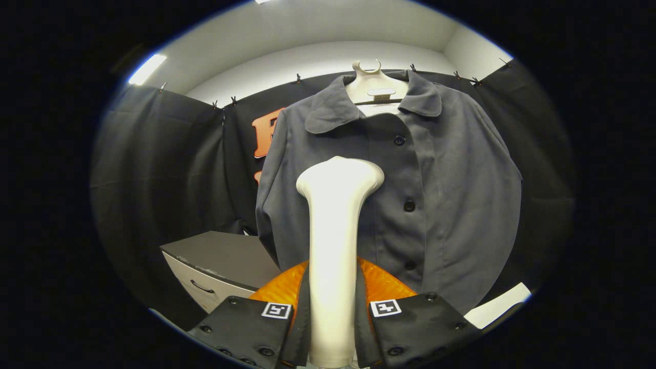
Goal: Iron the clothes twice with a garment steamer, once on the left side and once on the right side.
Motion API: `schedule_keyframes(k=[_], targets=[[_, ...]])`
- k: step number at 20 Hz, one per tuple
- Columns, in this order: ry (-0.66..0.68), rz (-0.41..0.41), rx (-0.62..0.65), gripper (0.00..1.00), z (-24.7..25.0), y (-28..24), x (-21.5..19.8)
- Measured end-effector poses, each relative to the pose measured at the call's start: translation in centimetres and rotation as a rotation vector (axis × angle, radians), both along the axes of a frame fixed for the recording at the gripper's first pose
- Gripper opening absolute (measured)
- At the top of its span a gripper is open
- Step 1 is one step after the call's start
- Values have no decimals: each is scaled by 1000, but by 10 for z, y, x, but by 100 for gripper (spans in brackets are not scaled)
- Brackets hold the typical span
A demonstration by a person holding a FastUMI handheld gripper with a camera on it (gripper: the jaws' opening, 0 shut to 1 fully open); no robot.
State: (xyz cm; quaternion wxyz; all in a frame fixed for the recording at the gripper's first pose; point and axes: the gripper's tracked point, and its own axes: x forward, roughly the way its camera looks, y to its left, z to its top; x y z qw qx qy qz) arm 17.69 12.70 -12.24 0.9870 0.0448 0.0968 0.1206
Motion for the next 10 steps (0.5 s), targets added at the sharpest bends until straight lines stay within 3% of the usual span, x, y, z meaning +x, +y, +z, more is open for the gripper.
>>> schedule_keyframes(k=[10], targets=[[47, -30, 5, 42, -47, -4, -18]])
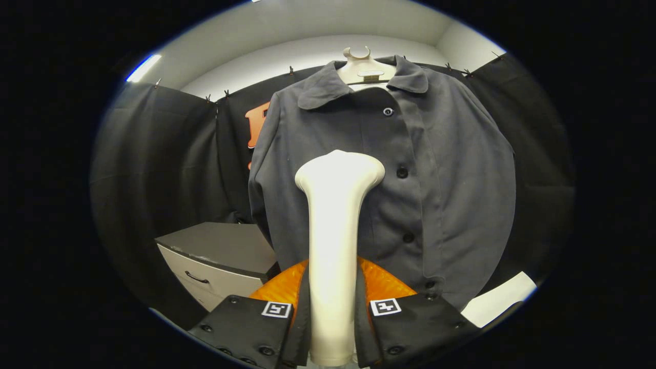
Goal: Iron the clothes twice with a garment steamer, once on the left side and once on the right side.
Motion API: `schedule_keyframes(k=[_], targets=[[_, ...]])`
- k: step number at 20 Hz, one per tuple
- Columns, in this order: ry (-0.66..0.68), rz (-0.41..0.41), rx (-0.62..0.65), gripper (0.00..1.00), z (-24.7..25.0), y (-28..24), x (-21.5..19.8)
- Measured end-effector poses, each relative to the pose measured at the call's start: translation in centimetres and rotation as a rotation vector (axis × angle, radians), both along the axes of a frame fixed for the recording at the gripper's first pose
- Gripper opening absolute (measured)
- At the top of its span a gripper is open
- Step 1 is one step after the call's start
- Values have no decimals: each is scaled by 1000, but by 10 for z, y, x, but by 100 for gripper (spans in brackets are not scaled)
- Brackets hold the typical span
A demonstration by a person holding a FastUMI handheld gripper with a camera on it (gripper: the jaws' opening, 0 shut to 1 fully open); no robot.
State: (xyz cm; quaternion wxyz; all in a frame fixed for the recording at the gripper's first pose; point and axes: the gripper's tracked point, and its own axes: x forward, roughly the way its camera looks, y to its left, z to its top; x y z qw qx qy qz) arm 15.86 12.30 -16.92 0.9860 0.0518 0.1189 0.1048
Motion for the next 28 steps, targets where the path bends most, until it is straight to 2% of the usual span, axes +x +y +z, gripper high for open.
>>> schedule_keyframes(k=[17, 28], targets=[[113, -35, -16, 42, -82, -14, -34], [204, -29, -35, 42, -143, -20, -50]])
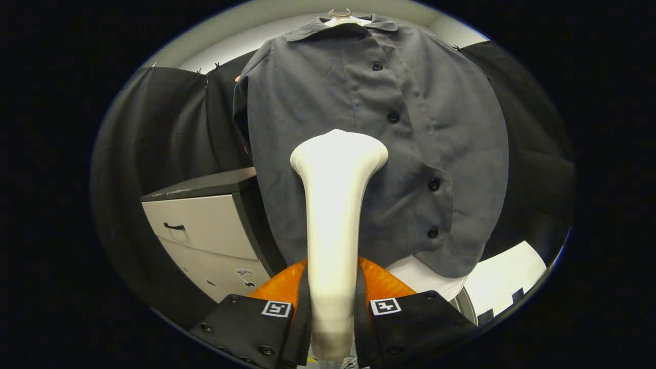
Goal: Iron the clothes twice with a garment steamer, once on the left side and once on the right side.
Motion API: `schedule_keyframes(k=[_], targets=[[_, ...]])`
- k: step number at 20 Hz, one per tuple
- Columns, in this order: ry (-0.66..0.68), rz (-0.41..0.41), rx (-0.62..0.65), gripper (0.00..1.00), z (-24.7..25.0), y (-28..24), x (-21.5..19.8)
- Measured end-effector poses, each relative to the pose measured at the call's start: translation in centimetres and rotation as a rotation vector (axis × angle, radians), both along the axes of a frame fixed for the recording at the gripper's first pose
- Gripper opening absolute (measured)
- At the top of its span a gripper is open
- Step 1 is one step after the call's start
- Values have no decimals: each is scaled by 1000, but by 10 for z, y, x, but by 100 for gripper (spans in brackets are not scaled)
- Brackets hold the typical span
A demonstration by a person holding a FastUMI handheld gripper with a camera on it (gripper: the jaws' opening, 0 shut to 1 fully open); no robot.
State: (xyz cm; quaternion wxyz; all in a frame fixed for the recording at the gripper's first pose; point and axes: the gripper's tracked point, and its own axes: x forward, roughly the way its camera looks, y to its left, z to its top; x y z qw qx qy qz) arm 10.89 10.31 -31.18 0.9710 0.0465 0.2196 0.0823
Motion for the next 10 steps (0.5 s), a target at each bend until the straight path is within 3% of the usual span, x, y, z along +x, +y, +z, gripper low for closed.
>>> schedule_keyframes(k=[10], targets=[[97, 3, 2, 42, -63, -2, -20]])
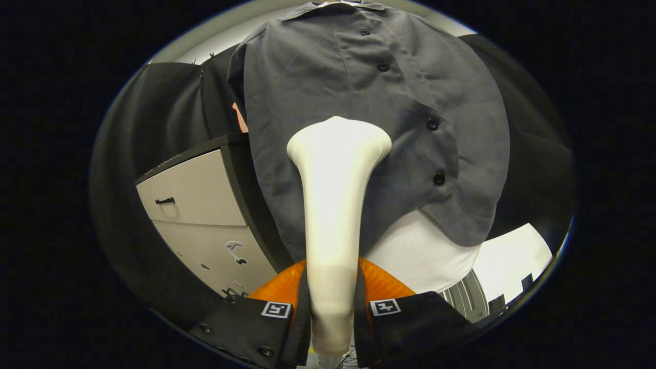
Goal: Iron the clothes twice with a garment steamer, once on the left side and once on the right side.
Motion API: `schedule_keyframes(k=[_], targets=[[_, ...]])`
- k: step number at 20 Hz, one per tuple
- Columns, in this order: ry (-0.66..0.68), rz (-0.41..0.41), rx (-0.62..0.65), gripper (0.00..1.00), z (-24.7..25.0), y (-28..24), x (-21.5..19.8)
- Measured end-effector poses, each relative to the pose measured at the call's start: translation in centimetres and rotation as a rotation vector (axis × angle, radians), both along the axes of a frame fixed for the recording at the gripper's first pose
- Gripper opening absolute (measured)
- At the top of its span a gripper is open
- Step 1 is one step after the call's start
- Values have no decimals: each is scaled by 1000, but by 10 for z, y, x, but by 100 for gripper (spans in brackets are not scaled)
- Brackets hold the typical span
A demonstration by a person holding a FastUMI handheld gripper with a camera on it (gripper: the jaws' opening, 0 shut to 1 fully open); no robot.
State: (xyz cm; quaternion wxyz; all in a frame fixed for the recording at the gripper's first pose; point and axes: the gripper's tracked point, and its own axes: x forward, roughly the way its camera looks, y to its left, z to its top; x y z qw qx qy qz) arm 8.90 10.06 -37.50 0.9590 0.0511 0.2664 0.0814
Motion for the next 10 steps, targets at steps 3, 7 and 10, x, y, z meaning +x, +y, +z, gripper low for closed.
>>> schedule_keyframes(k=[3, 7, 10], targets=[[-20, -1, 10, 42, 7, 1, -7], [-112, 23, 17, 42, 60, -6, -19], [-204, 34, 26, 42, 117, -13, -19]])
